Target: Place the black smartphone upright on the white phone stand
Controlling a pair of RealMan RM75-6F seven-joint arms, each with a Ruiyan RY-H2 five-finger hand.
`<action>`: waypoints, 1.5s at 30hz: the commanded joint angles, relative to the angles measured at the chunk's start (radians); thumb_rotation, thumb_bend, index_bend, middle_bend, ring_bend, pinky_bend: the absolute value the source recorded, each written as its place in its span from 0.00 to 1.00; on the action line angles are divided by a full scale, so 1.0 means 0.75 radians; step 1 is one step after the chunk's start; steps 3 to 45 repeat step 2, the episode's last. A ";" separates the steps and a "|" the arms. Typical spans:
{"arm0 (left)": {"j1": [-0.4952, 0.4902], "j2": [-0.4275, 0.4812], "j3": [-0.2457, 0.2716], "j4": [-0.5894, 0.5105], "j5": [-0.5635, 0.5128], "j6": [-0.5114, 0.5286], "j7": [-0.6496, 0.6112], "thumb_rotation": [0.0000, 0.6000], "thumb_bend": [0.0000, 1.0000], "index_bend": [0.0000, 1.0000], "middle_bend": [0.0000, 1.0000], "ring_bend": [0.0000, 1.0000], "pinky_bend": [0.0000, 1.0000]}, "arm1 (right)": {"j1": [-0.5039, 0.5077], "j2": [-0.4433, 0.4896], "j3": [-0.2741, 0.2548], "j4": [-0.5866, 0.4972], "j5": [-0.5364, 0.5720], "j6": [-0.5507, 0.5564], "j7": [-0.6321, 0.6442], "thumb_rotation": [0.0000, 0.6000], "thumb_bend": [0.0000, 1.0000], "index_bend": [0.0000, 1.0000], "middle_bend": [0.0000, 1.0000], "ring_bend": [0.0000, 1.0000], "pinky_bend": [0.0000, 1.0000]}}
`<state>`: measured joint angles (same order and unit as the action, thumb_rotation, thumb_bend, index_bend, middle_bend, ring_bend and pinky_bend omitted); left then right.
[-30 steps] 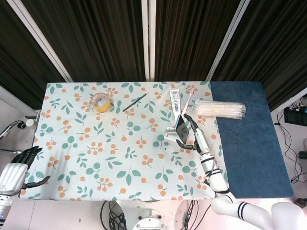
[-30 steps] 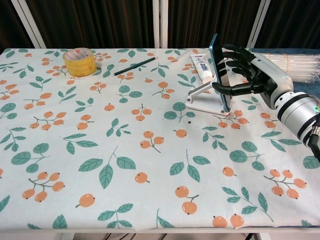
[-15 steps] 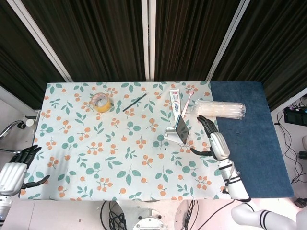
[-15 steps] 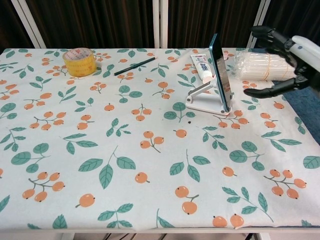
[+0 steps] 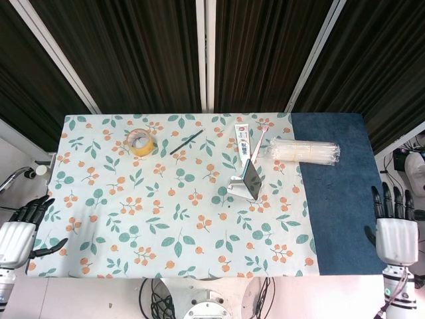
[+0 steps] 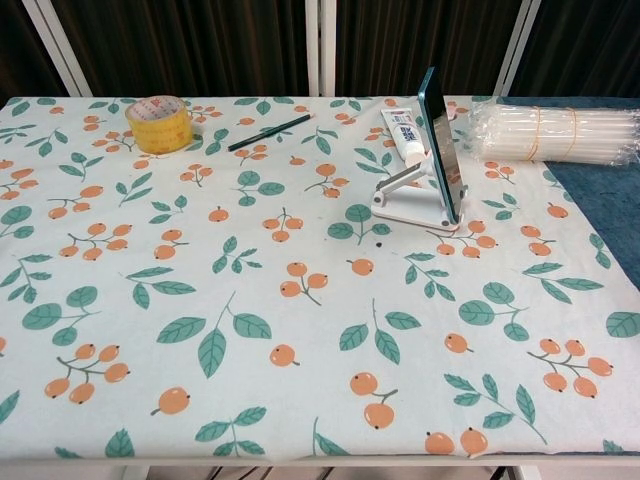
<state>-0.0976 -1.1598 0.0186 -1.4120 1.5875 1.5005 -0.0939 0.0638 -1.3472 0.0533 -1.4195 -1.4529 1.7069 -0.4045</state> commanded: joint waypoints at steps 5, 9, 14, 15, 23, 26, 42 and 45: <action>0.000 0.003 -0.006 -0.006 -0.007 0.002 0.013 0.56 0.15 0.10 0.07 0.10 0.22 | -0.151 0.092 -0.020 0.043 0.051 0.066 0.271 1.00 0.03 0.00 0.00 0.00 0.00; 0.000 0.003 -0.006 -0.006 -0.007 0.002 0.013 0.56 0.15 0.10 0.07 0.10 0.22 | -0.151 0.092 -0.020 0.043 0.051 0.066 0.271 1.00 0.03 0.00 0.00 0.00 0.00; 0.000 0.003 -0.006 -0.006 -0.007 0.002 0.013 0.56 0.15 0.10 0.07 0.10 0.22 | -0.151 0.092 -0.020 0.043 0.051 0.066 0.271 1.00 0.03 0.00 0.00 0.00 0.00; 0.000 0.003 -0.006 -0.006 -0.007 0.002 0.013 0.56 0.15 0.10 0.07 0.10 0.22 | -0.151 0.092 -0.020 0.043 0.051 0.066 0.271 1.00 0.03 0.00 0.00 0.00 0.00; 0.000 0.003 -0.006 -0.006 -0.007 0.002 0.013 0.56 0.15 0.10 0.07 0.10 0.22 | -0.151 0.092 -0.020 0.043 0.051 0.066 0.271 1.00 0.03 0.00 0.00 0.00 0.00; 0.000 0.003 -0.006 -0.006 -0.007 0.002 0.013 0.56 0.15 0.10 0.07 0.10 0.22 | -0.151 0.092 -0.020 0.043 0.051 0.066 0.271 1.00 0.03 0.00 0.00 0.00 0.00; 0.000 0.003 -0.006 -0.006 -0.007 0.002 0.013 0.56 0.15 0.10 0.07 0.10 0.22 | -0.151 0.092 -0.020 0.043 0.051 0.066 0.271 1.00 0.03 0.00 0.00 0.00 0.00; 0.000 0.003 -0.006 -0.006 -0.007 0.002 0.013 0.56 0.15 0.10 0.07 0.10 0.22 | -0.151 0.092 -0.020 0.043 0.051 0.066 0.271 1.00 0.03 0.00 0.00 0.00 0.00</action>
